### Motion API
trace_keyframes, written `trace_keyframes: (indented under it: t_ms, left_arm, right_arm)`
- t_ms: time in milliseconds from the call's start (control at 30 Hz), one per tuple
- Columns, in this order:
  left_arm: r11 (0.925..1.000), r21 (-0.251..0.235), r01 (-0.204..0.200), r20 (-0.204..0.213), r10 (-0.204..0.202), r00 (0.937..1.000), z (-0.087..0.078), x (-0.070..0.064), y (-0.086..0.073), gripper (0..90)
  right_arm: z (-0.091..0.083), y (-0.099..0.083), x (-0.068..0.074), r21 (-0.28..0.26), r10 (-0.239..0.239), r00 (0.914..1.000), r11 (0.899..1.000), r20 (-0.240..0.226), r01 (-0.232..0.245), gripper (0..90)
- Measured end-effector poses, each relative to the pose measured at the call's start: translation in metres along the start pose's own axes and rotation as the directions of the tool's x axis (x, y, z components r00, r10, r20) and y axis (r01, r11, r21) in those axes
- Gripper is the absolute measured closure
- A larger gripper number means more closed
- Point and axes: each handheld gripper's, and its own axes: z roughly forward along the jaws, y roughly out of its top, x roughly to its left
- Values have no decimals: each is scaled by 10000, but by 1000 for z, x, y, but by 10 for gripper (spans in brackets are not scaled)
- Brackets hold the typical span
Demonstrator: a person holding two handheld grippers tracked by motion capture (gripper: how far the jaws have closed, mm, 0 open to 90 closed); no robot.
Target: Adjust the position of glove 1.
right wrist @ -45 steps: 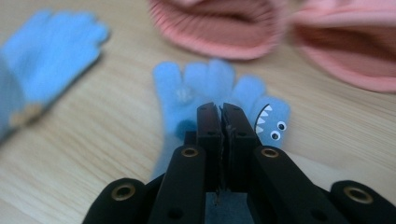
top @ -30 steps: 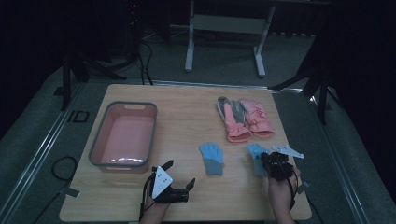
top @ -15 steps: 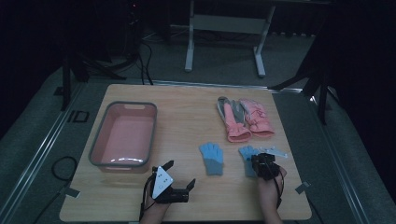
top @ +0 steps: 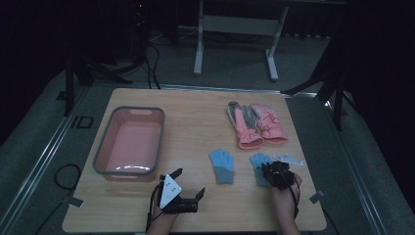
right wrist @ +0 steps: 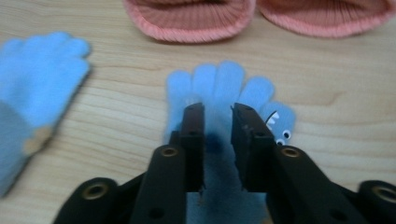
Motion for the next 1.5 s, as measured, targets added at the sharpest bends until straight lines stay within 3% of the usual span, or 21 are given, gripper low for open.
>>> trace_keyframes:
  t_ms: [67,167,200,233,300,333,367,400,433,467,500,633,667,967,1067,1100,1267,1300,1500]
  left_arm:
    - [10000,-9,23,1,-23,10000,0,0,0,5]
    - [10000,13,11,-14,-11,10000,0,0,0,5]
    - [10000,18,8,-12,-8,10000,0,0,0,5]
    - [10000,8,6,-11,-6,10000,0,0,0,5]
    - [10000,-11,32,-28,-32,10000,0,0,0,5]
    - [10000,-11,32,-28,-32,10000,0,0,0,5]
    - [10000,-22,45,-25,-45,10000,0,0,0,5]
    - [10000,-22,45,-25,-45,10000,0,0,0,5]
    - [10000,-22,45,-25,-45,10000,0,0,0,5]
    - [10000,-16,67,-29,-67,10000,0,0,0,5]
    - [10000,-16,69,-34,-69,10000,0,0,0,5]
    - [10000,-39,47,-65,-48,10000,-1,0,0,5]
    - [10000,-48,49,-62,-49,10000,-1,0,0,5]
    - [10000,-22,24,-38,-24,10000,0,0,0,5]
    - [10000,-19,8,-30,-9,10000,0,0,0,5]
    - [10000,-21,20,-31,-20,10000,0,0,0,5]
    - [10000,-14,33,-33,-33,10000,0,0,0,5]
    - [10000,-15,33,-38,-33,10000,0,0,0,5]
    - [10000,-27,74,-45,-74,10000,0,0,0,5]
  right_arm:
    - [-4,4,-5,72,-345,9991,9994,-238,347,701]
    - [-13,10,-16,-40,-1260,9905,9920,-554,1260,663]
    - [-13,10,-16,-40,-1260,9905,9920,-554,1260,663]
    - [-16,13,-24,-116,-1847,9732,9827,-1373,1849,639]
    - [-18,15,-30,-208,-2427,9512,9697,-1907,2433,635]
    - [-18,15,-30,-208,-2427,9512,9697,-1907,2433,635]
    - [-22,17,-36,-302,-3213,9189,9459,-2289,3232,635]
    - [-22,17,-36,-302,-3213,9189,9459,-2289,3232,635]
    - [-23,18,-39,-330,-3358,9080,9403,-2506,3386,635]
    - [-23,18,-39,-330,-3358,9080,9403,-2506,3386,635]
    - [-23,20,-47,-432,-3544,8852,9325,-3013,3587,637]
    - [-16,17,-53,-500,-3511,8729,9332,-3387,3559,639]
    - [-13,15,-53,-504,-3501,8714,9334,-3435,3552,639]
    - [11,-4,-52,-170,-2858,8889,9538,-3581,2999,654]
    - [15,-7,-50,-158,-3004,8865,9489,-3521,3153,677]
    - [15,-9,-48,-272,-3163,8896,9450,-3295,3259,736]
    - [15,-11,-45,-379,-3205,8923,9447,-3181,3258,824]
    - [14,-11,-42,-306,-3096,9054,9487,-2904,3146,856]
    - [5,-6,-38,-313,-2621,9310,9643,-2541,2630,876]
